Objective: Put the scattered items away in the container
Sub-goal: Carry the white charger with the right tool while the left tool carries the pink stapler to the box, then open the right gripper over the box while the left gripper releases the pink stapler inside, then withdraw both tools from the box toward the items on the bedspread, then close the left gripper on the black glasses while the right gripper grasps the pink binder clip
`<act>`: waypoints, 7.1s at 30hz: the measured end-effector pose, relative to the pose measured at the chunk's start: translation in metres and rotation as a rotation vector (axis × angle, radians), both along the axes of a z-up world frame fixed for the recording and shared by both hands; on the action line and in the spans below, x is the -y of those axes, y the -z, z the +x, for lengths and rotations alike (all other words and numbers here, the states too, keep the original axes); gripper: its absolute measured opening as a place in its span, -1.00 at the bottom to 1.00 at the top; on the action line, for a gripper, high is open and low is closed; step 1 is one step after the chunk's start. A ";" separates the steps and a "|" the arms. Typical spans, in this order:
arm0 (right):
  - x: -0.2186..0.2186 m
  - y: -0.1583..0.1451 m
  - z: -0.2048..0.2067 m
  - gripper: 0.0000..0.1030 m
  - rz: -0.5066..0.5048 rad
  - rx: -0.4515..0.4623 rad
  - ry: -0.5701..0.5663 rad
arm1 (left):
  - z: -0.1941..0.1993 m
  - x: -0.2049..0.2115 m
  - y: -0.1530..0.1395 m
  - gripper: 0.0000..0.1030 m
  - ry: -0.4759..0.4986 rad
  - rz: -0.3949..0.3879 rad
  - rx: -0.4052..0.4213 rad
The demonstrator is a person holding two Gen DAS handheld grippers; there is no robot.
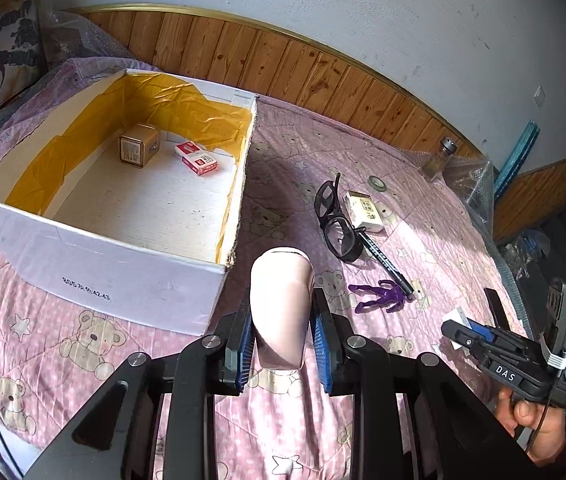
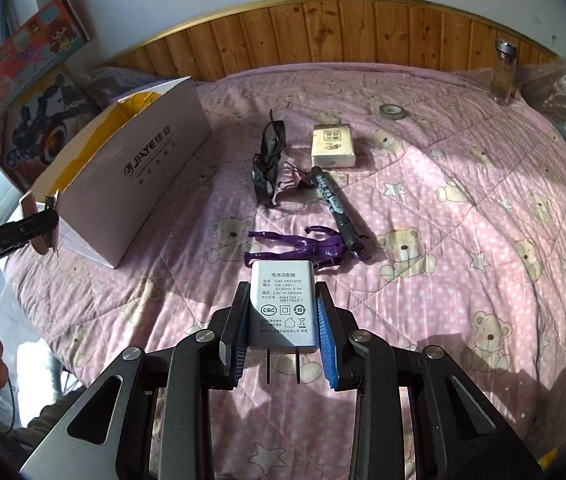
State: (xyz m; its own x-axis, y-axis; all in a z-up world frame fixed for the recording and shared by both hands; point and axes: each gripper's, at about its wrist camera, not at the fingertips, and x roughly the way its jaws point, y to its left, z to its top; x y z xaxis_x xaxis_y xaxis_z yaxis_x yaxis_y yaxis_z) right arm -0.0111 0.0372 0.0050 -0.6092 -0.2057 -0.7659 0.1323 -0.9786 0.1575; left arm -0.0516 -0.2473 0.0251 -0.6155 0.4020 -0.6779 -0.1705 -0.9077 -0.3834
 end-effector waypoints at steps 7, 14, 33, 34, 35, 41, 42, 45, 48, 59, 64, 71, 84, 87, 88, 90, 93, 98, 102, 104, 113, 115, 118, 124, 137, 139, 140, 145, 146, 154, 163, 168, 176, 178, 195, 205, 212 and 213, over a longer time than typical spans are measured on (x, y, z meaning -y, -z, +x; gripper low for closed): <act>0.028 -0.013 -0.004 -0.39 0.003 -0.014 -0.078 | 0.002 0.020 -0.009 -0.48 -0.033 0.039 -0.019; 0.060 -0.027 -0.012 -0.39 -0.003 -0.025 -0.171 | 0.002 0.036 -0.014 -0.48 -0.062 0.064 -0.027; 0.139 -0.076 -0.040 -0.39 -0.069 -0.105 -0.358 | -0.001 0.079 -0.037 -0.48 -0.141 0.087 -0.068; 0.143 -0.076 -0.042 -0.39 -0.076 -0.103 -0.365 | -0.003 0.081 -0.038 -0.48 -0.142 0.086 -0.068; 0.147 -0.077 -0.044 -0.39 -0.082 -0.100 -0.372 | -0.005 0.083 -0.039 -0.48 -0.143 0.084 -0.068; 0.167 -0.081 -0.062 -0.39 -0.091 -0.090 -0.415 | -0.022 0.093 -0.043 -0.48 -0.143 0.076 -0.070; 0.170 -0.082 -0.065 -0.39 -0.092 -0.091 -0.422 | -0.026 0.095 -0.044 -0.48 -0.144 0.074 -0.069; 0.177 -0.087 -0.077 -0.39 -0.093 -0.098 -0.442 | -0.038 0.100 -0.045 -0.48 -0.150 0.074 -0.063; 0.183 -0.091 -0.090 -0.39 -0.102 -0.099 -0.458 | -0.050 0.104 -0.048 -0.48 -0.156 0.072 -0.058; 0.214 -0.094 -0.135 -0.39 -0.103 -0.074 -0.534 | -0.089 0.120 -0.049 -0.48 -0.156 0.034 0.009; 0.222 -0.091 -0.159 -0.39 -0.098 -0.037 -0.546 | -0.110 0.129 -0.046 -0.48 -0.148 0.023 0.064; 0.233 -0.085 -0.195 -0.39 -0.126 0.055 -0.560 | -0.136 0.137 -0.038 -0.48 -0.135 0.027 0.157; 0.274 -0.062 -0.252 -0.38 -0.094 0.220 -0.573 | -0.159 0.137 -0.017 -0.48 -0.104 -0.033 0.289; 0.285 -0.056 -0.265 -0.38 -0.079 0.244 -0.572 | -0.162 0.139 -0.010 -0.48 -0.103 -0.027 0.314; 0.289 -0.054 -0.269 -0.38 -0.074 0.251 -0.572 | -0.164 0.139 -0.009 -0.48 -0.102 -0.026 0.319; 0.296 -0.050 -0.278 -0.38 -0.065 0.264 -0.569 | -0.167 0.139 -0.007 -0.48 -0.097 -0.026 0.324; 0.305 -0.044 -0.290 -0.38 -0.054 0.280 -0.563 | -0.173 0.139 -0.007 -0.48 -0.091 -0.027 0.323; 0.318 -0.035 -0.311 -0.38 -0.024 0.297 -0.558 | -0.184 0.143 -0.002 -0.47 -0.093 -0.027 0.335; 0.328 -0.029 -0.328 -0.38 -0.005 0.307 -0.556 | -0.190 0.147 0.004 -0.47 -0.099 -0.022 0.350; 0.334 -0.025 -0.337 -0.38 0.002 0.308 -0.555 | -0.192 0.148 0.007 -0.47 -0.103 -0.020 0.356; 0.345 -0.011 -0.363 0.06 -0.020 0.279 -0.527 | -0.190 0.156 0.006 0.01 -0.150 -0.080 0.310; 0.338 -0.013 -0.363 0.06 -0.037 0.287 -0.507 | -0.183 0.163 0.003 0.03 -0.165 -0.059 0.301; 0.323 -0.017 -0.358 0.06 -0.067 0.301 -0.486 | -0.171 0.176 0.000 0.03 -0.192 -0.020 0.289; 0.292 -0.028 -0.325 0.06 -0.125 0.295 -0.451 | -0.148 0.180 -0.002 0.03 -0.202 0.006 0.276; 0.255 -0.050 -0.216 0.07 -0.212 0.196 -0.432 | -0.103 0.169 -0.010 0.03 -0.235 0.043 0.252; 0.252 -0.055 -0.197 0.07 -0.212 0.167 -0.437 | -0.094 0.167 -0.014 0.03 -0.238 0.037 0.237; 0.251 -0.057 -0.188 0.07 -0.209 0.152 -0.442 | -0.090 0.166 -0.016 0.03 -0.242 0.031 0.230; 0.238 -0.058 -0.146 0.07 -0.198 0.116 -0.449 | -0.066 0.156 -0.018 0.03 -0.244 0.037 0.222; 0.236 -0.058 -0.140 0.07 -0.200 0.117 -0.450 | -0.061 0.151 -0.020 0.05 -0.241 0.024 0.212; 0.210 -0.069 -0.106 0.07 -0.222 0.073 -0.433 | -0.033 0.119 -0.025 0.05 -0.204 0.039 0.205; 0.176 -0.068 -0.077 0.07 -0.270 0.059 -0.394 | -0.014 0.083 -0.035 0.05 -0.164 0.007 0.201; 0.151 -0.066 -0.063 0.07 -0.294 0.044 -0.358 | -0.009 0.065 -0.038 0.13 -0.170 -0.056 0.202; 0.118 -0.052 -0.041 0.07 -0.333 0.050 -0.302 | 0.001 0.041 -0.042 0.16 -0.161 -0.151 0.188; 0.111 -0.049 -0.038 0.07 -0.343 0.055 -0.286 | 0.005 0.033 -0.043 0.18 -0.154 -0.204 0.172; 0.047 -0.012 -0.039 0.07 -0.384 0.094 -0.132 | -0.023 -0.036 -0.038 0.25 -0.016 -0.274 0.144; -0.036 0.019 -0.063 0.07 -0.355 0.098 0.087 | -0.103 -0.106 0.014 0.25 0.084 -0.003 0.351; -0.065 0.029 -0.097 0.06 -0.255 0.091 0.118 | -0.167 -0.145 0.036 0.25 0.111 -0.050 0.345; -0.065 0.030 -0.103 0.06 -0.241 0.093 0.111 | -0.176 -0.149 0.041 0.25 0.111 -0.063 0.344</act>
